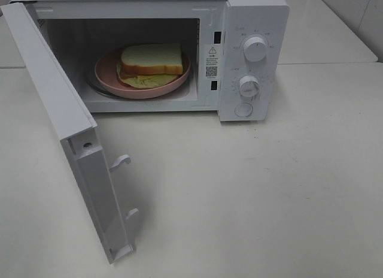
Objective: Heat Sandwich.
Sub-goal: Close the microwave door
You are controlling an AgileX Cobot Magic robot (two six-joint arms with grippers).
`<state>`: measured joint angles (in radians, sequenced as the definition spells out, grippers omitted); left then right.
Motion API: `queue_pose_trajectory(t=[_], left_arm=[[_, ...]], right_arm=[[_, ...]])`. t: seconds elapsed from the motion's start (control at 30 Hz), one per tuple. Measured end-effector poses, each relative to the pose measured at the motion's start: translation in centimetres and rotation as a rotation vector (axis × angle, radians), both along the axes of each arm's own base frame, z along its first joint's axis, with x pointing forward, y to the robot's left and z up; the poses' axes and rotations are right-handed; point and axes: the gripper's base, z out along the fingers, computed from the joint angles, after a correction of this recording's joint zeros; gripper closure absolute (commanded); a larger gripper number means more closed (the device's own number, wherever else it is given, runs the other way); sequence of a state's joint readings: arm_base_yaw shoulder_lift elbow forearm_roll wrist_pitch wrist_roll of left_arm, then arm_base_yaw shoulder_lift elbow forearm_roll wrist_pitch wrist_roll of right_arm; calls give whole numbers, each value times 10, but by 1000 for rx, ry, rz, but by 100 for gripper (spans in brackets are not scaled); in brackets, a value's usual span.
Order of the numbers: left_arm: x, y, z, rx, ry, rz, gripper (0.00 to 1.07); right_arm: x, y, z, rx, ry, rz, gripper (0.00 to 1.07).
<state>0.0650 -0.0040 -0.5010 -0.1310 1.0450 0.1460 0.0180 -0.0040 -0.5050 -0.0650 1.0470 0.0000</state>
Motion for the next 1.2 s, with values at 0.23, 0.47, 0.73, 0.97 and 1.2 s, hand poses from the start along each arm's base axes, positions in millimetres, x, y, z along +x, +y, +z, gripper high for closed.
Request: queue_pose_trajectory(t=[0.23, 0.47, 0.73, 0.97, 1.2], left_arm=[[0, 0, 0, 0, 0, 0, 5], [0, 0, 0, 0, 0, 0, 5], [0, 0, 0, 0, 0, 0, 5], [0, 0, 0, 0, 0, 0, 5], [0, 0, 0, 0, 0, 0, 5]], right_arm=[[0, 0, 0, 0, 0, 0, 31], [0, 0, 0, 1, -1, 1, 31], [0, 0, 0, 1, -1, 1, 31], [0, 0, 0, 1, -1, 1, 31], [0, 0, 0, 1, -1, 1, 31]])
